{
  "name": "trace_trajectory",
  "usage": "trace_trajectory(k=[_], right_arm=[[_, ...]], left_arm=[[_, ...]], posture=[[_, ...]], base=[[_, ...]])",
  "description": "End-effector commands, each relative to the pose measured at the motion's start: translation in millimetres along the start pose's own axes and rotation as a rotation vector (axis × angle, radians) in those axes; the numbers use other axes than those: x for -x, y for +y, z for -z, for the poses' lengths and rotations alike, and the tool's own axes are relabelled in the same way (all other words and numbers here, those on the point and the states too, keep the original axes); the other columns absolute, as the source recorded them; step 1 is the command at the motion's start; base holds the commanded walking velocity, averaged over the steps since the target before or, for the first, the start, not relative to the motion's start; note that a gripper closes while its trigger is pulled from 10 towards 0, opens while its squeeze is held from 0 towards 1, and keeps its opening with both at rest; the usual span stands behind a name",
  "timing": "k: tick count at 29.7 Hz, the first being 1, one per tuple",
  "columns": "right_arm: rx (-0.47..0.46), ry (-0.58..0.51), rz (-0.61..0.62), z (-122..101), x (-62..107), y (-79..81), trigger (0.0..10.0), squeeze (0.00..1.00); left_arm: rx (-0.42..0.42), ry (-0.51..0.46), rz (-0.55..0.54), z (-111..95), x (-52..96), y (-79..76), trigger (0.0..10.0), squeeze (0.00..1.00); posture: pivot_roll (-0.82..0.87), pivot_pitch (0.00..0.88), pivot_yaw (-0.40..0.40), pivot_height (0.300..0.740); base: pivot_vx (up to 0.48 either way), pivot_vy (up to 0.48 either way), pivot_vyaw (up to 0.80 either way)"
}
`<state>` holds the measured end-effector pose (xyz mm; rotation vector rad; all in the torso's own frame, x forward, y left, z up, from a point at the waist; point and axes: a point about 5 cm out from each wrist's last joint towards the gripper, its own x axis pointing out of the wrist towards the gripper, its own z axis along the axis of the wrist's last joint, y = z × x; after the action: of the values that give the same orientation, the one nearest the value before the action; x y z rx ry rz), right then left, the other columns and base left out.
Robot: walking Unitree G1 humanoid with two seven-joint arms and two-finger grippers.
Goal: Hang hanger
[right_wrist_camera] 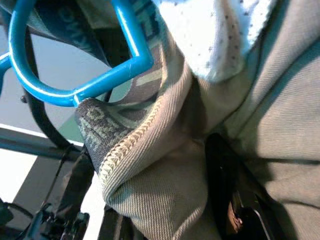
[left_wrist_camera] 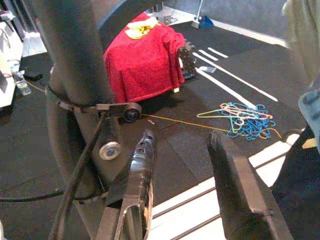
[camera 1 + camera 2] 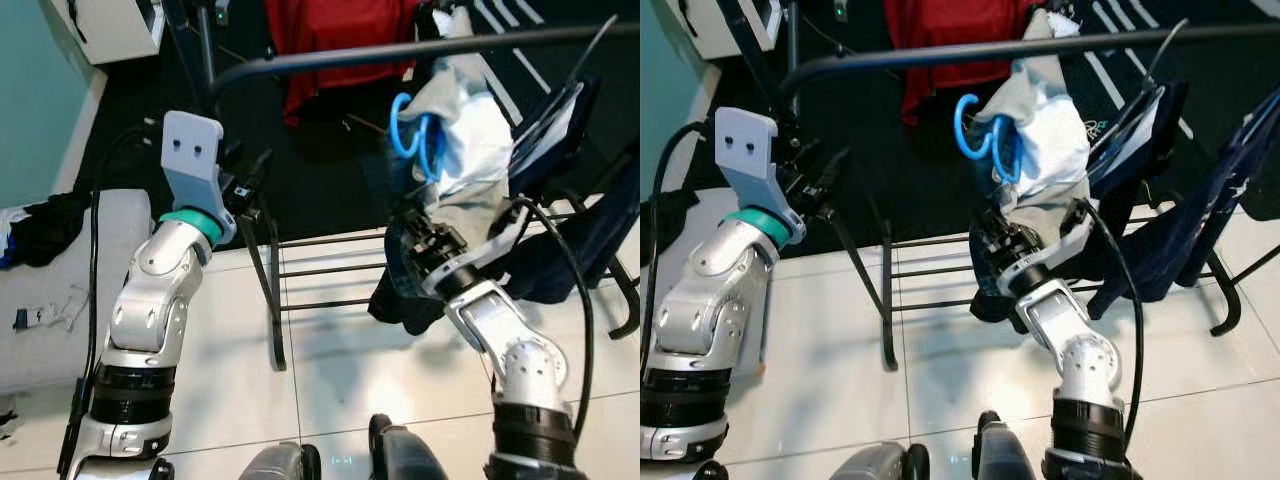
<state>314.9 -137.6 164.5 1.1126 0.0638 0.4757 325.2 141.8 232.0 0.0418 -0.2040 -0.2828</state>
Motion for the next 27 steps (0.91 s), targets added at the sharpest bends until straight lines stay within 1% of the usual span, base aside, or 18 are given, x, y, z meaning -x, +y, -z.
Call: trace_trajectory(k=[1, 2, 3, 5, 6, 8, 10, 12, 15, 18, 19, 20, 21, 22, 23, 24, 25, 27], right_arm=[[0.002, 0.010, 0.024, 3, -4.4, -2.4, 10.0, 0.00], [-0.004, 0.020, -0.002, 2, -12.9, 3.3, 10.0, 0.00], [-0.004, 0.020, -0.002, 2, -12.9, 3.3, 10.0, 0.00], [0.006, 0.026, -0.062, -5, -32.5, 21.0, 10.0, 0.00], [0.006, 0.026, -0.062, -5, -32.5, 21.0, 10.0, 0.00], [-0.025, 0.013, -0.121, -11, -42.2, 34.4, 10.0, 0.00], [-0.025, 0.013, -0.121, -11, -42.2, 34.4, 10.0, 0.00], [-0.066, 0.020, -0.226, -11, -47.8, 53.9, 10.0, 0.00], [-0.088, 0.027, -0.273, -10, -51.4, 63.7, 10.0, 0.00], [-0.098, 0.024, -0.261, -9, -54.0, 63.4, 10.0, 0.00], [-0.118, 0.009, -0.193, -10, -60.0, 57.3, 10.0, 0.00], [-0.118, 0.009, -0.193, -10, -60.0, 57.3, 10.0, 0.00], [-0.129, 0.015, -0.102, -8, -66.4, 50.3, 10.0, 0.00], [-0.129, 0.015, -0.102, -8, -66.4, 50.3, 10.0, 0.00], [-0.136, 0.002, -0.015, -9, -72.5, 43.8, 10.0, 0.00], [-0.136, 0.002, -0.015, -9, -72.5, 43.8, 10.0, 0.00], [-0.144, -0.007, 0.065, -9, -76.7, 37.4, 10.0, 0.00], [-0.158, -0.030, 0.102, -12, -78.8, 33.5, 10.0, 0.00]], left_arm=[[0.008, 0.008, -0.007, 1, 2.7, 1.6, 10.0, 0.00], [0.009, 0.007, -0.007, 1, 2.7, 1.1, 10.0, 0.00], [0.009, 0.007, -0.007, 1, 2.7, 1.1, 10.0, 0.00], [0.016, 0.006, -0.002, 1, 2.8, -1.0, 10.0, 0.00], [0.016, 0.006, -0.002, 1, 2.8, -1.0, 10.0, 0.00], [0.021, 0.006, 0.000, 2, 2.6, -2.8, 10.0, 0.00], [0.021, 0.006, 0.000, 2, 2.6, -2.8, 10.0, 0.00], [0.026, 0.009, 0.003, 2, 2.8, -4.0, 10.0, 0.00], [0.028, 0.012, 0.004, 2, 3.2, -4.5, 10.0, 0.00], [0.029, 0.012, 0.005, 2, 3.0, -4.7, 10.0, 0.00], [0.031, 0.010, 0.006, 1, 2.5, -4.9, 10.0, 0.00], [0.031, 0.010, 0.006, 1, 2.5, -4.9, 10.0, 0.00], [0.032, 0.008, 0.007, 0, 2.2, -5.0, 10.0, 0.00], [0.032, 0.008, 0.007, 0, 2.2, -5.0, 10.0, 0.00], [0.033, 0.007, 0.008, 0, 2.1, -5.2, 10.0, 0.00], [0.033, 0.007, 0.008, 0, 2.1, -5.2, 10.0, 0.00], [0.034, 0.007, 0.009, 0, 1.9, -5.7, 10.0, 0.00], [0.035, 0.007, 0.011, 0, 1.8, -6.3, 10.0, 0.00]], posture=[[-0.04, 0.140, 0.137, 0.740], [-0.04, 0.142, 0.136, 0.740], [-0.04, 0.142, 0.136, 0.740], [-0.05, 0.143, 0.135, 0.740], [-0.05, 0.143, 0.135, 0.740], [-0.05, 0.146, 0.135, 0.740], [-0.05, 0.146, 0.135, 0.740], [-0.05, 0.146, 0.136, 0.740], [-0.05, 0.146, 0.137, 0.740], [-0.05, 0.145, 0.135, 0.740], [-0.05, 0.143, 0.135, 0.740], [-0.05, 0.143, 0.135, 0.740], [-0.05, 0.141, 0.136, 0.740], [-0.05, 0.141, 0.136, 0.740], [-0.05, 0.140, 0.138, 0.740], [-0.05, 0.140, 0.138, 0.740], [-0.05, 0.138, 0.139, 0.740], [-0.05, 0.135, 0.139, 0.740]], base=[[0.000, 0.000, 0.00], [0.000, 0.000, 0.00], [0.000, 0.000, 0.00], [0.000, 0.000, 0.00], [0.000, 0.000, 0.00], [0.000, 0.000, 0.00], [0.000, 0.000, 0.00], [0.000, 0.000, 0.00], [0.000, 0.000, 0.00], [0.000, 0.000, 0.00], [0.000, 0.000, 0.00], [0.000, 0.000, 0.00], [0.000, 0.000, 0.00], [0.000, 0.000, 0.00], [0.000, 0.000, 0.00], [0.000, 0.000, 0.00], [0.000, 0.000, 0.00], [0.000, 0.000, 0.00]])
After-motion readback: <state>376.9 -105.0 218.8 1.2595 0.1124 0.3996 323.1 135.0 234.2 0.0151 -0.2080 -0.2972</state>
